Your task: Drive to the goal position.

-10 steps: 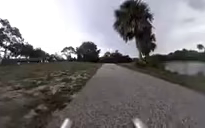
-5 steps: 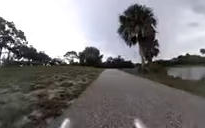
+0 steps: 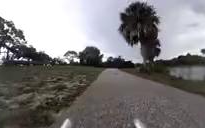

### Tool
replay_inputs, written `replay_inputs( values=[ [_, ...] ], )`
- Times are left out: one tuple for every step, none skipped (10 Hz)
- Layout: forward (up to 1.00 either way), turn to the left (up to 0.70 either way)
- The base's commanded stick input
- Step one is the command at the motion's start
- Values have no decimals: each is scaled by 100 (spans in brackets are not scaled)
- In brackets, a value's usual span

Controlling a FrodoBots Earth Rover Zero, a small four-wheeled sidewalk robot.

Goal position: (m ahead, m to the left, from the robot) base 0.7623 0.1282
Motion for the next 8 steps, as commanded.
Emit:
replay_inputs(
  values=[
    [100, 0],
    [100, 0],
    [100, 0],
    [100, 0],
    [100, 0],
    [100, 0],
    [100, 0],
    [100, 0]
  ],
)
